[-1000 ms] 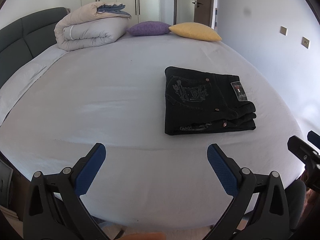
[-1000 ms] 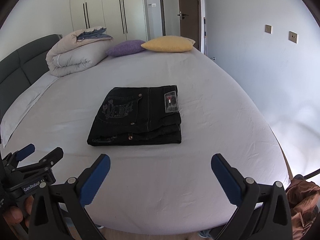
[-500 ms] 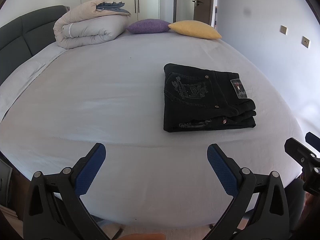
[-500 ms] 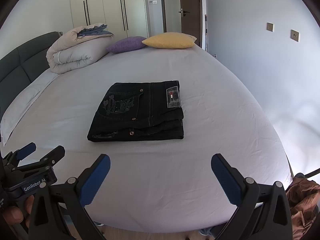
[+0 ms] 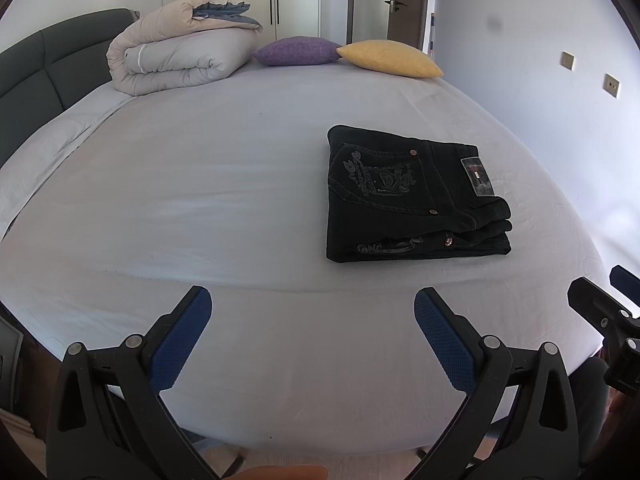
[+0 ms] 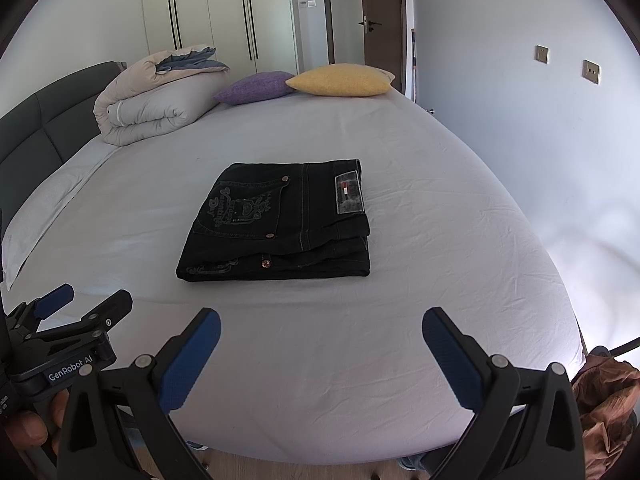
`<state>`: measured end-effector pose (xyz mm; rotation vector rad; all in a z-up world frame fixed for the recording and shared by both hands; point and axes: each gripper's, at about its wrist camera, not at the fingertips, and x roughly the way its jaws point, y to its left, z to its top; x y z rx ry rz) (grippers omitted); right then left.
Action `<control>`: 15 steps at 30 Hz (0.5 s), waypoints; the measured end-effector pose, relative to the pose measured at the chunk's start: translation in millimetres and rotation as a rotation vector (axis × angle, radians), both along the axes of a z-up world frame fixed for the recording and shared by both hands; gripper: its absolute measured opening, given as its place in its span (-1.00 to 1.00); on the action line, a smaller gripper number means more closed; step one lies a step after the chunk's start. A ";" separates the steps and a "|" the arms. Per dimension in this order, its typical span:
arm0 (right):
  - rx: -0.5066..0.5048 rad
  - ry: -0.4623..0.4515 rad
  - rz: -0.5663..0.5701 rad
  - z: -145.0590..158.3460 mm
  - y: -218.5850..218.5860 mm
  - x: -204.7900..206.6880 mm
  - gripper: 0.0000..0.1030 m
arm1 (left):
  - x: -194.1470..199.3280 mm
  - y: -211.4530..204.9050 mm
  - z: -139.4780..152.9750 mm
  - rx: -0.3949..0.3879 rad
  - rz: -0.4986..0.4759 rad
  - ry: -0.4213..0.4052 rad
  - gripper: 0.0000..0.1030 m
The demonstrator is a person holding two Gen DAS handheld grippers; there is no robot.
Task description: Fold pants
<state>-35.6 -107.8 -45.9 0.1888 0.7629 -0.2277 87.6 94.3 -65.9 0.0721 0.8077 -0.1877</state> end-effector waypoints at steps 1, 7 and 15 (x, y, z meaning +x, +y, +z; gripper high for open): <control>0.000 -0.001 0.000 0.0 0.1 -0.1 1.00 | 0.1 -0.1 -0.3 0.000 0.000 0.000 1.00; 0.001 0.000 0.000 0.0 0.2 -0.1 1.00 | -0.1 -0.2 0.2 -0.001 0.000 0.000 1.00; 0.000 0.000 0.000 -0.1 0.6 0.0 1.00 | -1.5 -1.6 -1.4 -0.001 0.000 0.000 1.00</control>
